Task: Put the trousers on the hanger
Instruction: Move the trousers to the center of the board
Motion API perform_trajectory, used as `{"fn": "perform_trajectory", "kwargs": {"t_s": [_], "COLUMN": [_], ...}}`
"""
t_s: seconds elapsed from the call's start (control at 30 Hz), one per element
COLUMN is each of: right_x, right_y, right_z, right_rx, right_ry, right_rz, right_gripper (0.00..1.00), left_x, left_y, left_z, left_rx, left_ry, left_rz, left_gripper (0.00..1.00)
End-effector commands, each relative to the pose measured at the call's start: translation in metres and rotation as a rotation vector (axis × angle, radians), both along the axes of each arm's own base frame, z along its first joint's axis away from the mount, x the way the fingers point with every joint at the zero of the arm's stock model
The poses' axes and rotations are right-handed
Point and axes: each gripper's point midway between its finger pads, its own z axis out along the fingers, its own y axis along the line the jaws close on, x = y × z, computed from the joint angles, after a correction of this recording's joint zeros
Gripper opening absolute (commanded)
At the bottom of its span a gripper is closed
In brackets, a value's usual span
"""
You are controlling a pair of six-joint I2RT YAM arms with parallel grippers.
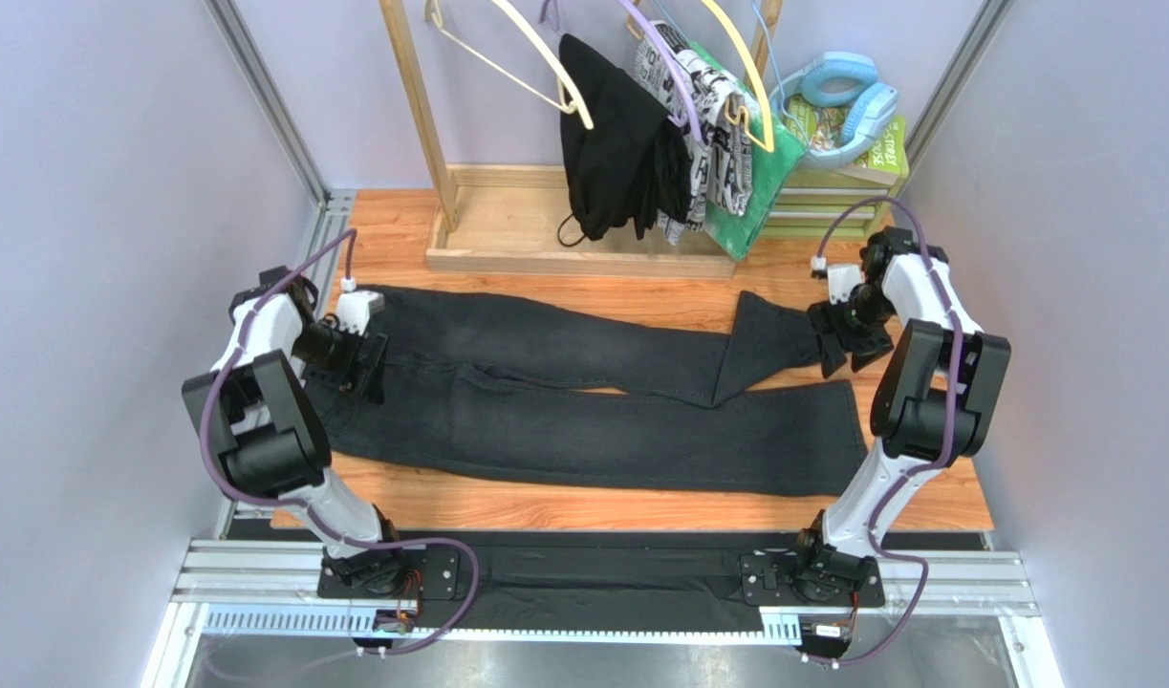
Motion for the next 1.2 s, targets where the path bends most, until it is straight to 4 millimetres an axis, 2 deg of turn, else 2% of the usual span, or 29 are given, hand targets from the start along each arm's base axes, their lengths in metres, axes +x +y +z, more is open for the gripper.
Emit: {"fn": "perform_trajectory", "kwargs": {"t_s": [0.0, 0.07, 0.1, 0.2, 0.23, 0.3, 0.33, 0.4, 0.6, 0.67, 0.7, 0.77, 0.8, 0.87, 0.9, 0.93, 0.97, 1.0, 1.03, 1.1, 1.13, 1.17], "right_x": [0.035, 0.065, 0.074, 0.113, 0.120, 0.135, 0.139, 0.150, 0.171, 0.176, 0.173, 0.175, 0.171, 0.166, 0.164, 0.166, 0.159, 0.158, 0.158, 0.159, 0.159, 0.162], "right_y": [0.042, 0.054, 0.060, 0.075, 0.086, 0.092, 0.103, 0.106, 0.131, 0.121, 0.133, 0.128, 0.126, 0.119, 0.117, 0.119, 0.120, 0.122, 0.115, 0.111, 0.118, 0.119], "right_z": [0.060, 0.073, 0.077, 0.076, 0.074, 0.062, 0.057, 0.043, 0.009, -0.002, -0.014, -0.021, -0.030, -0.037, -0.038, -0.033, -0.030, -0.024, -0.015, 0.016, 0.034, 0.061], "right_rx": [0.228, 0.309, 0.350, 0.401, 0.411, 0.396, 0.397, 0.364, 0.298, 0.224, 0.209, 0.159, 0.139, 0.097, 0.096, 0.123, 0.139, 0.161, 0.208, 0.290, 0.365, 0.421], "right_ry": [-0.186, -0.254, -0.262, -0.340, -0.349, -0.363, -0.357, -0.359, -0.367, -0.375, -0.347, -0.342, -0.313, -0.281, -0.267, -0.262, -0.229, -0.225, -0.225, -0.272, -0.291, -0.349], "right_rz": [-0.087, -0.148, -0.233, -0.313, -0.307, -0.362, -0.357, -0.379, -0.403, -0.434, -0.413, -0.425, -0.428, -0.433, -0.436, -0.433, -0.442, -0.439, -0.461, -0.468, -0.448, -0.429], "right_gripper": [0.60, 0.59, 0.59, 0.59, 0.59, 0.58, 0.57, 0.57, 0.58, 0.57, 0.57, 0.54, 0.51, 0.45, 0.25, 0.11, 0.00, 0.00, 0.00, 0.00, 0.00, 0.00], "left_x": [0.014, 0.026, 0.033, 0.045, 0.046, 0.050, 0.051, 0.051, 0.048, 0.046, 0.046, 0.046, 0.047, 0.050, 0.053, 0.054, 0.056, 0.058, 0.059, 0.064, 0.065, 0.067], "left_y": [-0.030, -0.032, -0.032, -0.027, -0.025, -0.019, -0.018, -0.017, -0.014, -0.014, -0.014, -0.010, -0.010, -0.008, -0.007, -0.007, -0.008, -0.008, -0.009, -0.011, -0.013, -0.013], "left_z": [0.045, 0.053, 0.055, 0.052, 0.049, 0.045, 0.044, 0.041, 0.037, 0.035, 0.034, 0.033, 0.032, 0.033, 0.033, 0.034, 0.035, 0.035, 0.037, 0.041, 0.043, 0.045], "left_rx": [-0.144, -0.170, -0.183, -0.169, -0.167, -0.140, -0.142, -0.142, -0.124, -0.116, -0.113, -0.099, -0.094, -0.091, -0.097, -0.099, -0.106, -0.116, -0.122, -0.140, -0.156, -0.161], "left_ry": [-0.165, -0.189, -0.202, -0.218, -0.210, -0.207, -0.198, -0.187, -0.176, -0.170, -0.168, -0.166, -0.164, -0.166, -0.165, -0.165, -0.166, -0.163, -0.165, -0.177, -0.179, -0.186], "left_rz": [-0.011, 0.019, 0.051, 0.087, 0.116, 0.151, 0.167, 0.183, 0.189, 0.190, 0.193, 0.209, 0.213, 0.224, 0.234, 0.238, 0.242, 0.256, 0.260, 0.262, 0.268, 0.271], "left_gripper": [0.91, 0.91, 0.92, 0.93, 0.93, 0.93, 0.94, 0.94, 0.94, 0.94, 0.94, 0.94, 0.94, 0.94, 0.94, 0.93, 0.93, 0.93, 0.92, 0.92, 0.92, 0.91]}}
